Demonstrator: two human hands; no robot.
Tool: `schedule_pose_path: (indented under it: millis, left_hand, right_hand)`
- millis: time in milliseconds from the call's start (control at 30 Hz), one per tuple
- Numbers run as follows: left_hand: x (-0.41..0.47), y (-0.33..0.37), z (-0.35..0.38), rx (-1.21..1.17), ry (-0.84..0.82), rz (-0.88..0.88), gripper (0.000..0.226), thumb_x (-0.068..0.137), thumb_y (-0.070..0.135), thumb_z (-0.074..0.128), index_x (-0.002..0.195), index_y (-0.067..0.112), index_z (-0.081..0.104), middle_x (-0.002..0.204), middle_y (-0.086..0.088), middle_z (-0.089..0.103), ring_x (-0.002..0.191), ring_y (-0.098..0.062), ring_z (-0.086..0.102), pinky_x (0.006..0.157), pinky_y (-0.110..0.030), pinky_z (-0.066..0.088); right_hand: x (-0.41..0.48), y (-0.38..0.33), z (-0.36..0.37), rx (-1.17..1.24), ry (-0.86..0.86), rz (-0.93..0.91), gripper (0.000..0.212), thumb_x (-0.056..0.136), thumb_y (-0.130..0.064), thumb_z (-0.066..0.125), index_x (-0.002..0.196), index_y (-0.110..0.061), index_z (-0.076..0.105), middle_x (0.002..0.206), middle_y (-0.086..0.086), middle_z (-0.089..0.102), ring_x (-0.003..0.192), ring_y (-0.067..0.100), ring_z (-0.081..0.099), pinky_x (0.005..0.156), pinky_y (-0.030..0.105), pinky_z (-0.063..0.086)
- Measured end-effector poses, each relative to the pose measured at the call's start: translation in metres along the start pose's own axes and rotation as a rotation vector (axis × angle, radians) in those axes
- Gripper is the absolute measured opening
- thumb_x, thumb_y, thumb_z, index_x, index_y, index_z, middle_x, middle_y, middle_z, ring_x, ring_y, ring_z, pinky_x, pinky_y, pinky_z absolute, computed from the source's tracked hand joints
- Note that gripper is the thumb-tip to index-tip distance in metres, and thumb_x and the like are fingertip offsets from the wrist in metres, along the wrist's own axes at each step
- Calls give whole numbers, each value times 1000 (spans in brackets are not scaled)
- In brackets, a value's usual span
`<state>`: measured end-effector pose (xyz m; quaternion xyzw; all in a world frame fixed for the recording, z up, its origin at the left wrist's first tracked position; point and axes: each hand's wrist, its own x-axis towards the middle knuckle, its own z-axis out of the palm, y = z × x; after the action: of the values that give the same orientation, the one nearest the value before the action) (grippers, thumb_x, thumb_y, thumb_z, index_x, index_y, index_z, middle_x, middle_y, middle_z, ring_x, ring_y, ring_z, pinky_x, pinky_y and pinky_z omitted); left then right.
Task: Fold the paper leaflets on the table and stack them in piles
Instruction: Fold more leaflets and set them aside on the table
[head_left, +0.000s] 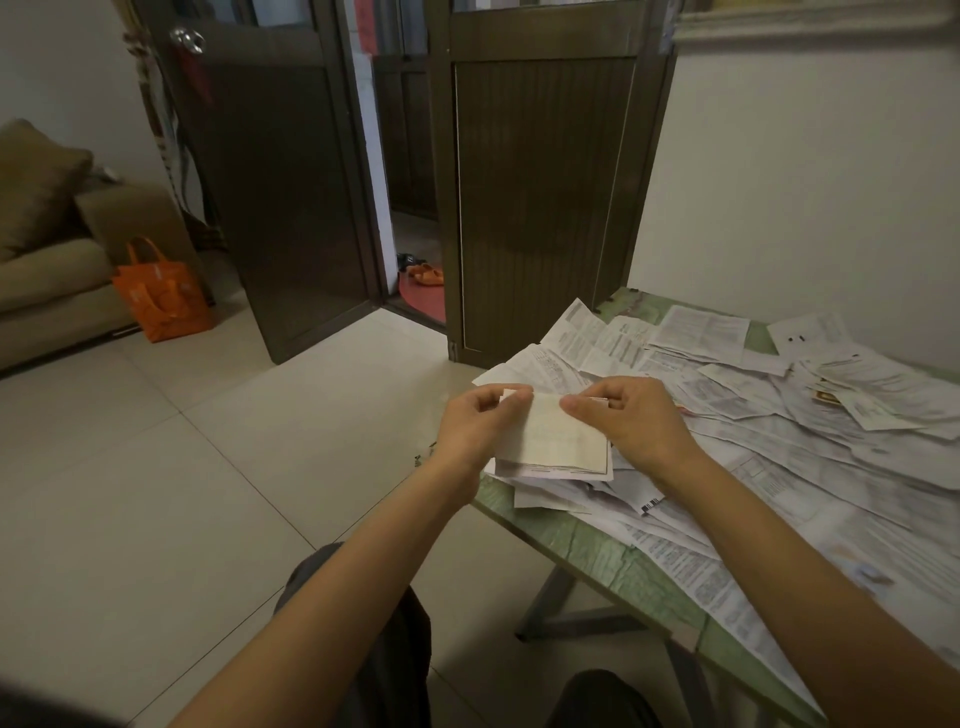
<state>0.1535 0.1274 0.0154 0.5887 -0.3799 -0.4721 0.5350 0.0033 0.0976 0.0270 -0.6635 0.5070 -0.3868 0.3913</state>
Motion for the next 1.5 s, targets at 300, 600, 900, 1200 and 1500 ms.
schedule_pose_path:
  millis: [300, 600, 900, 1200, 1500]
  left_hand:
    - [-11, 5, 34, 37, -31, 119, 9, 85, 8, 66, 85, 17, 69, 93, -1, 64, 83, -13, 56, 74, -23, 52]
    - [-29, 14, 78, 41, -238, 196, 13, 87, 6, 63, 79, 17, 67, 84, 5, 63, 78, -8, 56, 65, -14, 47]
    - [-69, 8, 150, 99, -577, 240, 11, 86, 8, 63, 84, 17, 68, 83, 2, 65, 75, -7, 59, 64, -14, 49]
    - [-124, -23, 222, 105, -912, 88, 30, 90, 13, 60, 119, 11, 54, 84, -9, 64, 69, -12, 63, 59, -18, 54]
    - [-143, -76, 248, 530, -762, 594, 14, 91, 23, 58, 103, 18, 64, 100, 3, 57, 90, -10, 53, 80, -21, 43]
  right_hand:
    - [-24, 8, -25, 115, 245, 52, 8, 80, -14, 72, 75, -16, 66, 81, 6, 67, 73, 15, 62, 56, 20, 47]
    - [-79, 11, -97, 170, 542, 125, 20, 81, -18, 72, 66, -10, 61, 60, 5, 61, 37, 0, 49, 38, 14, 40]
    - [-141, 19, -149, -4, 362, 241, 20, 83, -21, 68, 101, -13, 61, 82, 1, 66, 64, 7, 61, 54, 15, 50]
    - [-231, 49, -207, 46, 882, 351, 11, 86, -12, 64, 95, -8, 59, 81, 2, 61, 68, 13, 59, 50, 22, 48]
    - [-258, 119, -166, -335, 991, 642, 10, 86, -18, 59, 95, -13, 60, 93, 2, 61, 74, 11, 51, 55, 22, 36]
